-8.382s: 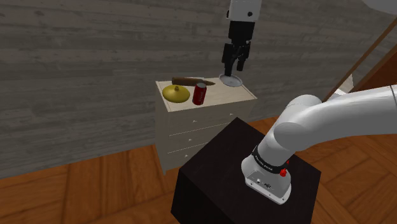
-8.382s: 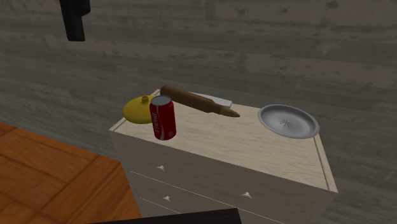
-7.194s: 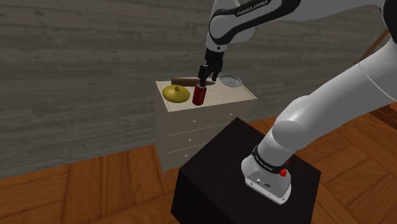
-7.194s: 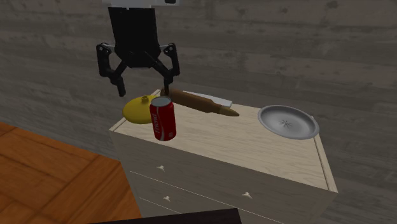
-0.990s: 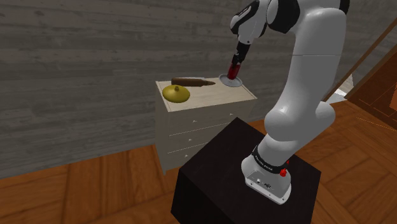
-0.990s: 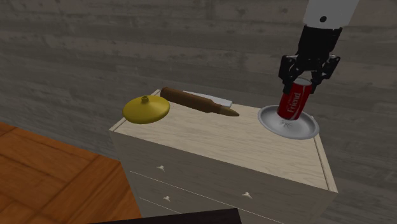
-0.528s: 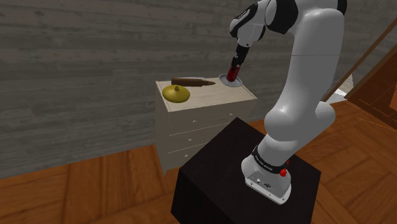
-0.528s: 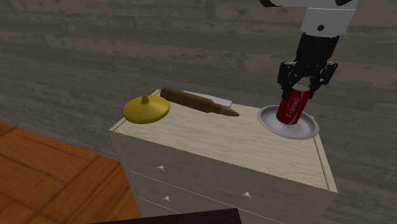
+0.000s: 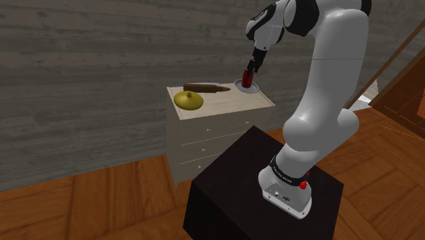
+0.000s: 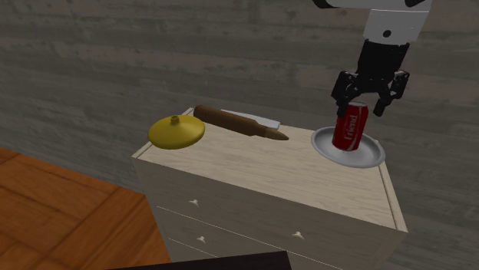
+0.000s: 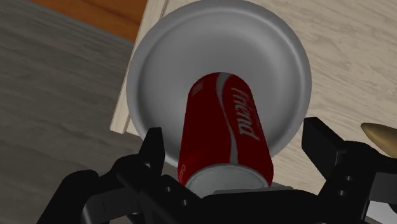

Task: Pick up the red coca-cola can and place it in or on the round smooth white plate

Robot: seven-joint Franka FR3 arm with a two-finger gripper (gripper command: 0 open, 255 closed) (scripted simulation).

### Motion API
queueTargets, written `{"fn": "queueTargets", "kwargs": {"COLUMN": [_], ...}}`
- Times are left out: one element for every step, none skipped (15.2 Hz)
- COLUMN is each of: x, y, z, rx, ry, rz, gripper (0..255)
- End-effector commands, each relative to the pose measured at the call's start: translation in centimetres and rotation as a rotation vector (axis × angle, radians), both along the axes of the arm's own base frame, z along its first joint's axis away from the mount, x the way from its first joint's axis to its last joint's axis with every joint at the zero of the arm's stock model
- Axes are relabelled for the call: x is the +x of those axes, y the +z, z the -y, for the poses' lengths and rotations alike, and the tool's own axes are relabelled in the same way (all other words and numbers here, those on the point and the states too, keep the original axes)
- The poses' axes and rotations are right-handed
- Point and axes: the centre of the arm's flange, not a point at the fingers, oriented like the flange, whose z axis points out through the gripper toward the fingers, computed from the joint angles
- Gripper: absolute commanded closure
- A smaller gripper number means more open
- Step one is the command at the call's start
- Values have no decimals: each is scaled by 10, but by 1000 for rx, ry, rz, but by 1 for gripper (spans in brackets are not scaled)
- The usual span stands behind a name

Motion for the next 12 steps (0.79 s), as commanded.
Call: {"fn": "queueTargets", "kwargs": {"x": [0,0,0,0,0,0,0,0,0,0,0,0], "y": [13,26,40,50,50,50,50,50,50,50,50,50], "z": [0,0,0,1,1,1,1,1,1,1,1,1], "rx": [0,0,0,0,0,0,0,0,0,0,0,0], "ry": [0,0,0,0,0,0,0,0,0,0,0,0], "rz": [0,0,0,0,0,0,0,0,0,0,0,0], "gripper": [0,0,0,0,0,0,0,0,0,0,0,0]}}
